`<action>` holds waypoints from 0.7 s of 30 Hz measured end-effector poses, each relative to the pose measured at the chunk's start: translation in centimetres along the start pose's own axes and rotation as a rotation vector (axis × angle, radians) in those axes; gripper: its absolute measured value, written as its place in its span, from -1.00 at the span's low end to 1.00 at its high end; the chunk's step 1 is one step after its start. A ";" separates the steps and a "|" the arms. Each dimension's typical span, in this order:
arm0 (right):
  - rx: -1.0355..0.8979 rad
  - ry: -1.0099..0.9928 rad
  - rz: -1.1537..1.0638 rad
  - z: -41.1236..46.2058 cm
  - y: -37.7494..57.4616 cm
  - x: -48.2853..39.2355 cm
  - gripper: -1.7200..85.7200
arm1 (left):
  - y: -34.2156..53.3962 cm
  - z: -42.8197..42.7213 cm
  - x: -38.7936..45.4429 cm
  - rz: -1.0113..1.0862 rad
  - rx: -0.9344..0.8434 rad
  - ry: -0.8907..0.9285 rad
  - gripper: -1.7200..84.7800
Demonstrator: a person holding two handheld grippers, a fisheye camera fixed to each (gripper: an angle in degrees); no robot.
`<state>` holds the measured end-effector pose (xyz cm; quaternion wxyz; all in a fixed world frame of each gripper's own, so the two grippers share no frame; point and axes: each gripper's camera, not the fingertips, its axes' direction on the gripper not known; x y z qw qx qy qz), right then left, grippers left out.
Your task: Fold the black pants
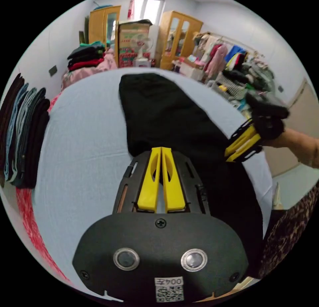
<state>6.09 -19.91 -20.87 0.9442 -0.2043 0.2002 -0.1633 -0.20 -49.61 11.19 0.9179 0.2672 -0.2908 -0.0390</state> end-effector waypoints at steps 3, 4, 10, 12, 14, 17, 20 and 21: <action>0.009 -0.004 0.019 0.9 -0.1 -0.1 -0.88 | 2.0 0.3 -1.8 -0.144 0.022 0.097 -0.96; 0.012 -0.001 0.024 1.1 -0.2 -0.2 -0.88 | 3.0 -0.9 -2.1 -0.186 0.067 0.102 -0.96; 0.010 0.050 0.043 3.3 -0.8 -1.2 -0.88 | 10.8 -6.3 -0.1 -0.240 0.112 0.130 -0.96; 0.038 0.035 0.044 4.3 -0.6 -1.0 -0.88 | 14.1 -7.8 1.0 -0.264 0.098 0.143 -0.96; 0.066 0.021 0.035 5.2 -0.4 -0.9 -0.88 | 17.9 -9.2 2.2 -0.303 0.088 0.155 -0.96; 0.097 -0.012 0.034 6.8 -0.2 -0.4 -0.88 | 25.1 -10.7 4.1 -0.437 0.057 0.228 -0.96; 0.108 -0.023 0.037 8.4 -0.4 -0.3 -0.88 | 32.5 -12.1 6.8 -0.598 0.028 0.280 -0.96; 0.109 -0.015 0.037 9.1 -0.6 -0.4 -0.88 | 35.3 -12.6 8.2 -0.660 0.013 0.275 -0.96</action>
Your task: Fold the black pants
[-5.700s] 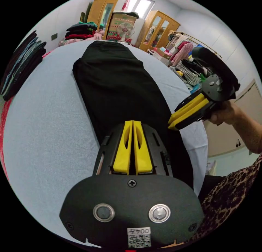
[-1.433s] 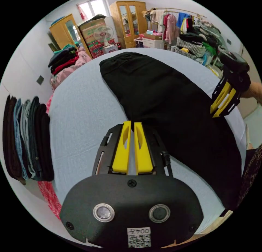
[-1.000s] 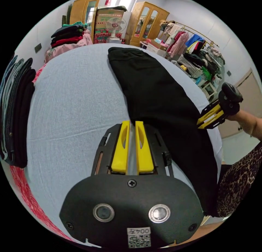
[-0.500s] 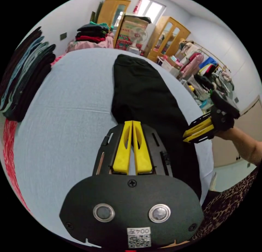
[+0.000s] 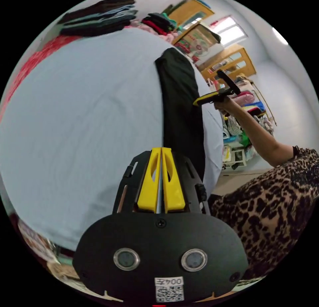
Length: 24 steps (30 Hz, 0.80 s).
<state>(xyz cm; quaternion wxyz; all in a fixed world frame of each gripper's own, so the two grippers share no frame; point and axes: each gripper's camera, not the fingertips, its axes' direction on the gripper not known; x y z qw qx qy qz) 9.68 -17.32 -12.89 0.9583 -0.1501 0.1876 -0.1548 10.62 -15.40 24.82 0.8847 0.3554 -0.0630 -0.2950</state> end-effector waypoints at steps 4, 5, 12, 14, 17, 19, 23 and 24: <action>0.008 0.065 -0.012 2.3 -0.2 -1.0 -0.87 | 9.2 -1.1 -0.6 -0.208 0.012 0.005 -0.96; 0.016 0.088 -0.015 3.1 -0.1 -1.3 -0.86 | 10.3 -1.2 -0.5 -0.232 0.016 0.005 -0.96; 0.092 0.018 0.018 8.1 0.4 -0.1 -0.87 | 17.2 -1.5 2.0 -0.364 0.077 0.020 -0.96; 0.104 -0.020 0.020 9.5 0.5 0.5 -0.87 | 17.8 -1.6 2.7 -0.361 0.081 0.013 -0.96; 0.115 -0.048 0.022 11.9 0.3 1.0 -0.87 | 18.6 -1.7 3.6 -0.347 0.070 -0.017 -0.96; 0.129 -0.044 0.026 13.4 0.3 1.0 -0.87 | 19.4 -1.9 4.1 -0.348 0.068 -0.033 -0.96; 0.181 -0.106 0.134 17.1 0.6 1.9 -0.86 | 20.8 -2.3 4.3 -0.362 0.060 -0.044 -0.96; 0.193 -0.132 0.134 18.1 0.7 2.1 -0.85 | 21.2 -2.4 4.2 -0.363 0.053 -0.050 -0.96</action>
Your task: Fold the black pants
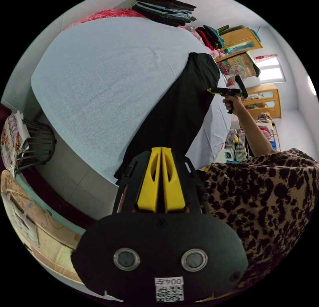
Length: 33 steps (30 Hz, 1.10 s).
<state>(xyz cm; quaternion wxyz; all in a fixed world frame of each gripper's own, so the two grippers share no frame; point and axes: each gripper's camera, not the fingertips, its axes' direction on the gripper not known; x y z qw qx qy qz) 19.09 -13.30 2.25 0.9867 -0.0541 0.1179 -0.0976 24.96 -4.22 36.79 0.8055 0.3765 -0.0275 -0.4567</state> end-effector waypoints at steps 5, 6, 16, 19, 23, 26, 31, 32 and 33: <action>0.001 -0.027 0.028 4.1 1.1 0.7 -0.87 | 0.6 -0.2 -1.2 0.041 -0.038 -0.006 -0.96; 0.011 -0.024 0.004 4.9 1.9 0.1 -0.90 | 0.5 -0.1 -1.5 0.067 -0.054 -0.004 -0.95; 0.068 -0.090 -0.158 16.5 14.2 -14.7 -0.97 | -0.2 -0.3 -6.6 0.315 -0.133 0.096 -0.90; 0.050 -0.045 -0.104 22.0 17.3 -20.1 -0.95 | -0.4 -0.4 -8.3 0.433 -0.166 0.115 -0.88; 0.016 0.033 0.019 30.0 19.1 -24.6 -0.95 | -0.6 0.1 -9.8 0.557 -0.233 0.191 -0.84; 0.068 0.084 0.116 33.9 19.8 -25.7 -0.96 | -0.7 0.8 -10.7 0.625 -0.287 0.226 -0.81; 0.071 0.149 0.204 38.8 19.6 -26.1 -0.96 | -1.0 1.6 -12.3 0.643 -0.350 0.275 -0.78; 0.075 0.136 0.220 40.0 19.7 -25.8 -0.95 | -1.1 1.6 -12.4 0.643 -0.353 0.286 -0.77; 0.078 0.098 0.237 41.0 20.0 -25.1 -0.94 | -1.2 1.6 -12.7 0.642 -0.359 0.310 -0.76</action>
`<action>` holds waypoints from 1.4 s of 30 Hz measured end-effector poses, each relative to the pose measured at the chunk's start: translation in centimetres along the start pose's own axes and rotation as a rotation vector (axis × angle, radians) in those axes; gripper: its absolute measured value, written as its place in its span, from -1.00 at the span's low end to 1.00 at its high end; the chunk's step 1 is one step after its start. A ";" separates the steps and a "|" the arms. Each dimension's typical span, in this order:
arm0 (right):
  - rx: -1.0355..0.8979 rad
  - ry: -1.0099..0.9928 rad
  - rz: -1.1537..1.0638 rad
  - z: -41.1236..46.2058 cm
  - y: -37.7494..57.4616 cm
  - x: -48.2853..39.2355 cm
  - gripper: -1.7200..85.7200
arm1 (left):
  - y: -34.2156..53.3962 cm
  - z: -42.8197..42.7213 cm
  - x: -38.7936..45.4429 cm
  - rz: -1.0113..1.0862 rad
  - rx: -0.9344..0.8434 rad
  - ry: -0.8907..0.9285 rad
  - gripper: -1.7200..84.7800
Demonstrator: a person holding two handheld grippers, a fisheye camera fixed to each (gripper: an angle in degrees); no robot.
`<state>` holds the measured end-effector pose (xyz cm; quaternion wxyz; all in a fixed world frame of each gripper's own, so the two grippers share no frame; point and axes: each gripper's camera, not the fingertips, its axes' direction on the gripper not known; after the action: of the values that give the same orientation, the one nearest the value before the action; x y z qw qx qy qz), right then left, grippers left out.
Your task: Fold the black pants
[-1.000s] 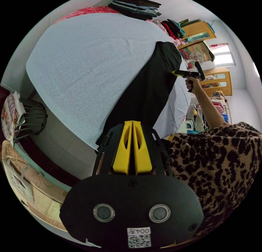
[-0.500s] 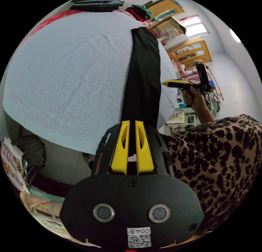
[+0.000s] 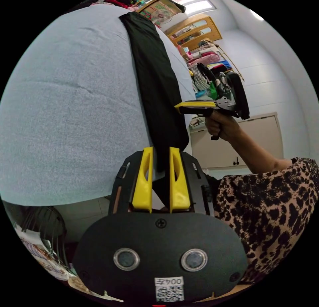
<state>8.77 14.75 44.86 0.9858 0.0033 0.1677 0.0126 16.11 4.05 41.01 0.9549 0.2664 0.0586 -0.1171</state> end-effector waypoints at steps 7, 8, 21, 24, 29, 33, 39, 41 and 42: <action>0.213 -0.614 0.288 6.1 6.0 9.8 -0.76 | -0.4 -0.9 -2.0 -0.033 0.022 0.083 -0.67; 0.253 -0.685 0.339 7.7 7.3 11.4 -0.75 | -0.5 -1.1 -2.2 -0.036 0.026 0.091 -0.67; 0.275 -0.904 0.429 24.0 11.7 12.8 -0.77 | -0.8 -1.1 -5.1 -0.101 0.007 0.236 -0.68; 0.275 -0.932 0.433 26.7 12.7 13.1 -0.78 | -0.6 -1.3 -5.5 -0.108 0.023 0.250 -0.68; 0.313 -1.012 0.468 31.0 14.4 14.0 -0.79 | -0.2 -0.7 -6.0 -0.112 -0.030 0.295 -0.69; 0.234 -1.043 0.394 34.4 14.1 14.0 -0.77 | -0.6 -0.1 -6.3 -0.117 -0.075 0.324 -0.69; 0.311 -1.041 0.419 37.2 15.1 16.0 -0.75 | -1.8 -0.3 -7.5 -0.181 -0.110 0.367 -0.79; 0.316 -1.049 0.428 38.1 15.7 16.8 -0.74 | -1.7 -0.7 -8.2 -0.237 -0.094 0.456 -0.82; 0.321 -1.051 0.438 38.7 16.2 17.2 -0.72 | -1.6 -1.1 -8.4 -0.256 -0.073 0.507 -0.83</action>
<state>37.45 31.29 75.90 0.8982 0.1926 -0.3481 0.1872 7.52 4.88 40.78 0.8961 0.2432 0.3331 -0.1642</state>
